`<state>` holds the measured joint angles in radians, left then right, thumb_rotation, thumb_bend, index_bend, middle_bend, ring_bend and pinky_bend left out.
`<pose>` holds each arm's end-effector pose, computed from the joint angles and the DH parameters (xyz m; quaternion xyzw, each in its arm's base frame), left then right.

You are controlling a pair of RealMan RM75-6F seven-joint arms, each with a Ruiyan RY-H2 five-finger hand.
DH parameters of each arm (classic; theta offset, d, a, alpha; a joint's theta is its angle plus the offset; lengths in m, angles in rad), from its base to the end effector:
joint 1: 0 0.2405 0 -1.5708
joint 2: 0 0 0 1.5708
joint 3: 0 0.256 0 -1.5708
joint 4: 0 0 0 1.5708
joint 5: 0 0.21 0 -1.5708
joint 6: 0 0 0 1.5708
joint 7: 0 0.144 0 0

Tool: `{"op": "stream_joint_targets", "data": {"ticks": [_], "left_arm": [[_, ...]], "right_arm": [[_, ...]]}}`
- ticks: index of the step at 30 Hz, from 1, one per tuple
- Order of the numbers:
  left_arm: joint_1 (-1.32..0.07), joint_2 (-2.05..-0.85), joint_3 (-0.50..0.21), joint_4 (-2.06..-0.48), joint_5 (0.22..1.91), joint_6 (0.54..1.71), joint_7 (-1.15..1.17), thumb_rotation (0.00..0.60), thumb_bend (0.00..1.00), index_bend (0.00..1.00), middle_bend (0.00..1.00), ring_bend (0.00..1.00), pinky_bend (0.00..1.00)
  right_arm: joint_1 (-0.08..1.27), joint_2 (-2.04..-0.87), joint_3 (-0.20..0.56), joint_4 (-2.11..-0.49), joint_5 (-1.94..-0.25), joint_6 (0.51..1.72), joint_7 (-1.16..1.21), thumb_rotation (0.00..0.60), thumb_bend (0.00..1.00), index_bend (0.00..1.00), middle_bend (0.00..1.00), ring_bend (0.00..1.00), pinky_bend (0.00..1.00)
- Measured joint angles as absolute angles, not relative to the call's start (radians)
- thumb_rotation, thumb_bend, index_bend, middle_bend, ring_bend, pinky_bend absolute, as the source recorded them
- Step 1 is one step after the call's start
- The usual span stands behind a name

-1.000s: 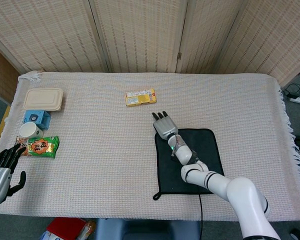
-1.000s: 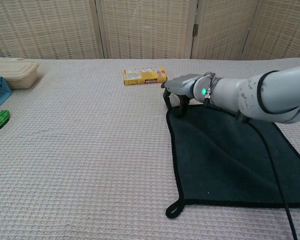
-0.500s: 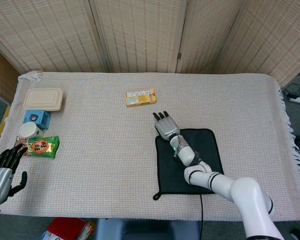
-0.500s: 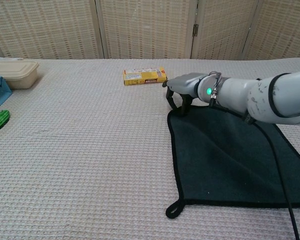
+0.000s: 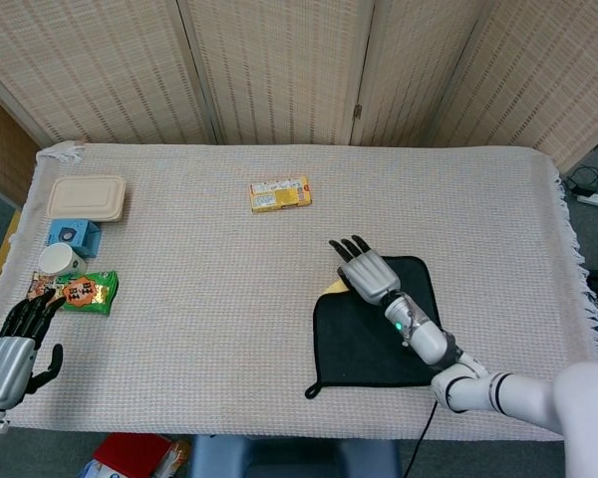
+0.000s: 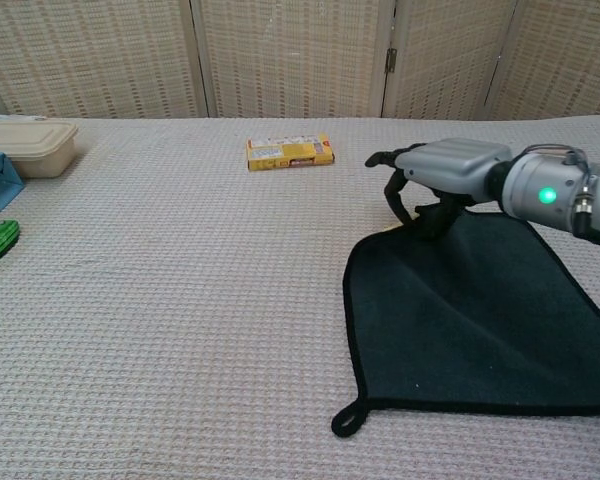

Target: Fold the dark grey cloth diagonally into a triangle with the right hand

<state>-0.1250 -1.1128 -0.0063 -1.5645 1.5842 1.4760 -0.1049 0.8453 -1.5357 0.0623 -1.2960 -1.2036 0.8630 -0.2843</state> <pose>-0.3070 0.1845 0.1537 -0.6255 -0.3888 -0.4112 0.5371 -0.1665 -0.3678 -0.0208 0.8129 -0.2909 0.3004 0.4054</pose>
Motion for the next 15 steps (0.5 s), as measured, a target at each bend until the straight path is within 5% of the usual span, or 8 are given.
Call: {"op": "stream_joint_targets", "data": {"ticks": [15], "left_arm": [[-0.125,-1.135,0.006,-1.584,1.61,1.484,-0.041,0.6,0.69,0.0,0.04,0.0,0.0]], "right_arm": [[0.571,-1.381,-0.173,-1.394,-1.527,1.142,-0.113,0.6,0.43,0.65,0.07,0.01,0.0]]}}
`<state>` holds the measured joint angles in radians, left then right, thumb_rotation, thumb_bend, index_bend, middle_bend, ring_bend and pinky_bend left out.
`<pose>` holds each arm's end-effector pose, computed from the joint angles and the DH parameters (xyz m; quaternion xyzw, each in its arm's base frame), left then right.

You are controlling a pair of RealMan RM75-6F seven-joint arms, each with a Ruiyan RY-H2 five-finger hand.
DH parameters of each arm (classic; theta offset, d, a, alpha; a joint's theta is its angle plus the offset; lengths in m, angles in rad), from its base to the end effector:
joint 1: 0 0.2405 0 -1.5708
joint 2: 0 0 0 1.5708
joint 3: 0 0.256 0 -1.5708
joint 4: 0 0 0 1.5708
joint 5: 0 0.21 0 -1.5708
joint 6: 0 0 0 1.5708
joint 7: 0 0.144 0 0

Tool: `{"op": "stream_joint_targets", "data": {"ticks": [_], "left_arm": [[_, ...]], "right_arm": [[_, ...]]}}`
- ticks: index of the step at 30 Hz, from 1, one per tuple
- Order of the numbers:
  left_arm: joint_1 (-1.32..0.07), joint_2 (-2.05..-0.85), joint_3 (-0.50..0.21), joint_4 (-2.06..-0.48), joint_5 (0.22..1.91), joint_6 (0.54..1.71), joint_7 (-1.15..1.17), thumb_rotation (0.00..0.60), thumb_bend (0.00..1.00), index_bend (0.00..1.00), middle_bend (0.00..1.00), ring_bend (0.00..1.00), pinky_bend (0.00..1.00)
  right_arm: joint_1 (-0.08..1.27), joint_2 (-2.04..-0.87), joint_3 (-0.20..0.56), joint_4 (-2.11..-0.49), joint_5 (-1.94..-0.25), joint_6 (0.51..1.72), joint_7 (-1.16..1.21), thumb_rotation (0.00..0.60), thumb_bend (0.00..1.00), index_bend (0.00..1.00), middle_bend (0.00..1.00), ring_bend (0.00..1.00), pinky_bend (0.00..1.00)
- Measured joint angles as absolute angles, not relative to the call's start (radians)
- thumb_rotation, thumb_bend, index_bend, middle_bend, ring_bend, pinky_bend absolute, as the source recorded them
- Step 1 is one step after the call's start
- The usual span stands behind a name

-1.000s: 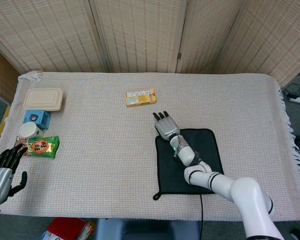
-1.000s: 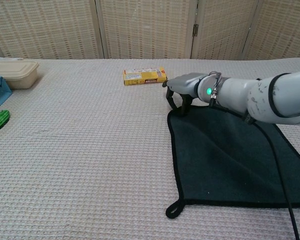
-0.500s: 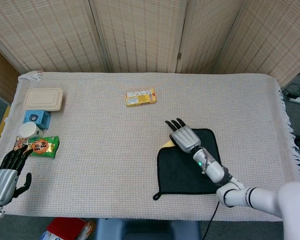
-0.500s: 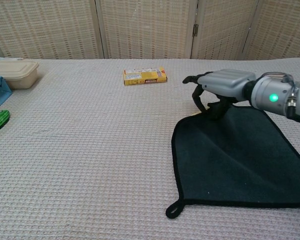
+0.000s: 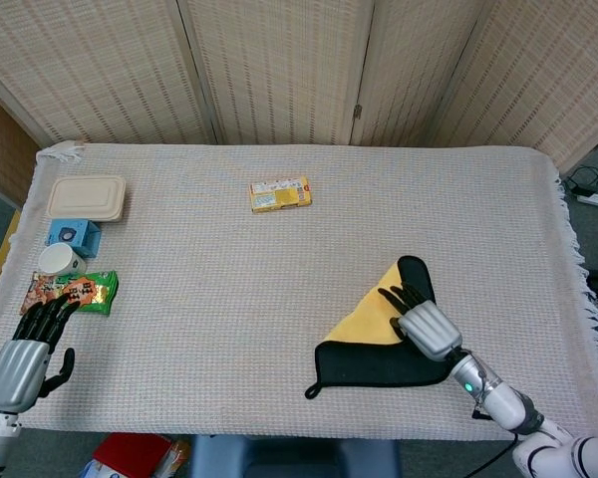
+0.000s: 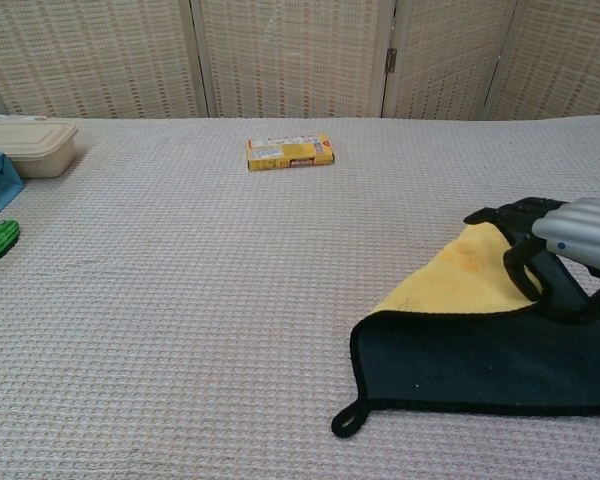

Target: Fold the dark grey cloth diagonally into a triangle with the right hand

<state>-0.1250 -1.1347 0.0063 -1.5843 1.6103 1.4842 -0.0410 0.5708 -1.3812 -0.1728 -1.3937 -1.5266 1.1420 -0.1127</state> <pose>-0.2983 0.1805 0.1426 -0.6392 -0.3766 -0.4085 0.5317 -0.2554 -0.2631 0.0207 0.8189 -0.3000 0.3028 0.3843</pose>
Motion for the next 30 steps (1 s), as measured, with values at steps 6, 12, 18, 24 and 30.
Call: {"op": "stream_joint_targets", "data": {"ticks": [6,12,18,24,30], "left_arm": [[-0.124,-1.135,0.01,-1.59,1.617,1.487,-0.036,0.6,0.69,0.0,0.04,0.0,0.0],[-0.125,-1.138,0.014,-1.591,1.619,1.481,-0.029,0.6,0.69,0.0,0.04,0.0,0.0],[-0.128,-1.142,0.014,-1.589,1.612,1.473,-0.023,0.6,0.69,0.0,0.04,0.0,0.0],[-0.131,-1.147,0.013,-1.587,1.605,1.465,-0.015,0.6,0.69,0.0,0.04,0.0,0.0],[-0.13,-1.149,0.009,-1.588,1.596,1.466,-0.011,0.6,0.69,0.0,0.04,0.0,0.0]], "right_arm": [[0.504,-1.365,-0.2,-1.374,-1.567,1.187,-0.132,0.6,0.43,0.65,0.07,0.01,0.0],[0.465,-1.363,-0.213,-1.342,-1.577,1.18,-0.127,0.6,0.43,0.65,0.07,0.01,0.0],[0.426,-1.361,-0.222,-1.323,-1.601,1.197,-0.109,0.6,0.43,0.65,0.07,0.01,0.0],[0.409,-1.364,-0.217,-1.297,-1.602,1.183,-0.089,0.6,0.43,0.63,0.06,0.01,0.0],[0.409,-1.358,-0.211,-1.303,-1.597,1.134,-0.083,0.6,0.43,0.23,0.0,0.0,0.0]]}}
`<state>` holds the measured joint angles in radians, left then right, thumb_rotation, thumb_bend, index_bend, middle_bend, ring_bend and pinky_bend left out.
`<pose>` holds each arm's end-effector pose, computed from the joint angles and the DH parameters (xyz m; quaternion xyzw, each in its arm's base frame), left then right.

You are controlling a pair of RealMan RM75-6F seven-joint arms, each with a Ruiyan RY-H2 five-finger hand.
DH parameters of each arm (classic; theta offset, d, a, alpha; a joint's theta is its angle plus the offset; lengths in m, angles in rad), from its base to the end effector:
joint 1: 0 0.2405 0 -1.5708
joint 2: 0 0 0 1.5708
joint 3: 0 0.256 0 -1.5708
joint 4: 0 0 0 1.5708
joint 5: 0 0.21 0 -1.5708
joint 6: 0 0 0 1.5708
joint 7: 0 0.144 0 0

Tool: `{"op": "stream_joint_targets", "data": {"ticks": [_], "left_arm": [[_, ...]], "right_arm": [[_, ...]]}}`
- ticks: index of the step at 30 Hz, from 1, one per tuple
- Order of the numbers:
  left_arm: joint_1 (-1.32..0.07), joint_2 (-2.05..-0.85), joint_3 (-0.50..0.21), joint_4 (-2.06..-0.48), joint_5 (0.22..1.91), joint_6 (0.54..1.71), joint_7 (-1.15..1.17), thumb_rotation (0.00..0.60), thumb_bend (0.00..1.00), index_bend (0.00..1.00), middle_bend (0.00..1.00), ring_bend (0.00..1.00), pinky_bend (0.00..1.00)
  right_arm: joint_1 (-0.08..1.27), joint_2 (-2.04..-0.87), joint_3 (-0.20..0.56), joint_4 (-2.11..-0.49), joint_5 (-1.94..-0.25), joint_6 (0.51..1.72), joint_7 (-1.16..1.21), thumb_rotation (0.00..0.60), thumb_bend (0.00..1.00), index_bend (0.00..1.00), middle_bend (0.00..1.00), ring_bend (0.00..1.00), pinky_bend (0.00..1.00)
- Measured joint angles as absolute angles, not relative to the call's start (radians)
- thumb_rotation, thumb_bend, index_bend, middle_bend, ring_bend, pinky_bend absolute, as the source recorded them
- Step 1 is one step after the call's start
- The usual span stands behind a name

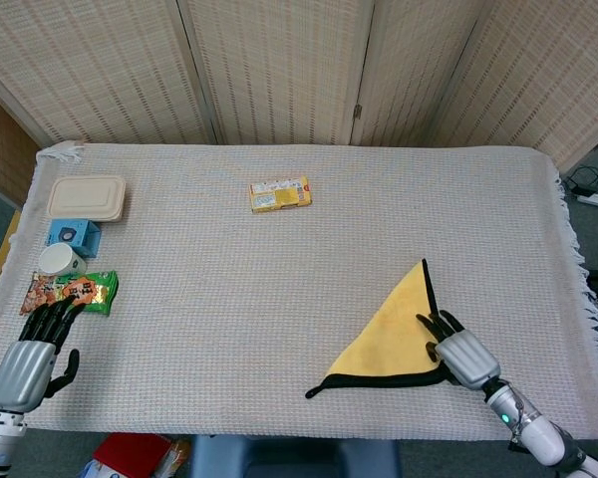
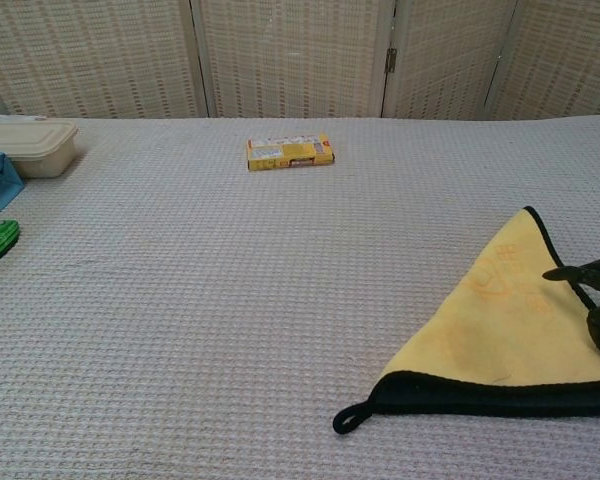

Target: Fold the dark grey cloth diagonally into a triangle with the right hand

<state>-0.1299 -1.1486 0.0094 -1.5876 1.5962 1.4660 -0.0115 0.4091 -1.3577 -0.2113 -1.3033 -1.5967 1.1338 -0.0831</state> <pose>-0.2985 0.1812 0.1359 -0.6429 -0.3795 -0.3980 0.5332 -0.3171 -0.2165 0.0318 0.8206 -0.3287 0.2361 0.4036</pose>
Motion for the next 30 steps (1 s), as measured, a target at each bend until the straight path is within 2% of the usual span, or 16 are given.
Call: {"op": "stream_joint_targets", "data": {"ticks": [2,5,13,19,26,30], "left_arm": [[-0.129,-1.148,0.008,-1.588,1.595,1.469,-0.012,0.6,0.69,0.0,0.04,0.0,0.0],[-0.128,-1.146,0.007,-1.59,1.595,1.472,-0.014,0.6,0.69,0.0,0.04,0.0,0.0],[-0.129,-1.147,0.01,-1.592,1.6,1.471,-0.012,0.6,0.69,0.0,0.04,0.0,0.0],[-0.129,-1.152,0.016,-1.595,1.61,1.471,0.007,0.6,0.69,0.0,0.04,0.0,0.0],[-0.128,-1.154,0.036,-1.616,1.634,1.463,0.043,0.6,0.69,0.0,0.04,0.0,0.0],[-0.123,-1.149,0.046,-1.636,1.642,1.465,0.064,0.6,0.69,0.0,0.04,0.0,0.0]], "right_arm": [[0.409,-1.344,-0.213,-1.322,-1.597,1.123,-0.085,0.6,0.43,0.13,0.0,0.0,0.0],[0.406,-1.314,-0.216,-1.359,-1.602,1.121,-0.084,0.6,0.43,0.05,0.0,0.0,0.0],[0.374,-1.204,-0.238,-1.481,-1.639,1.177,-0.055,0.6,0.43,0.01,0.0,0.0,0.0],[0.31,-1.136,-0.236,-1.555,-1.692,1.364,0.016,0.6,0.43,0.0,0.0,0.0,0.0],[0.133,-1.115,-0.198,-1.605,-1.738,1.708,-0.053,0.6,0.43,0.0,0.0,0.0,0.0],[0.041,-1.12,-0.189,-1.62,-1.752,1.776,-0.13,0.6,0.43,0.0,0.0,0.0,0.0]]}}
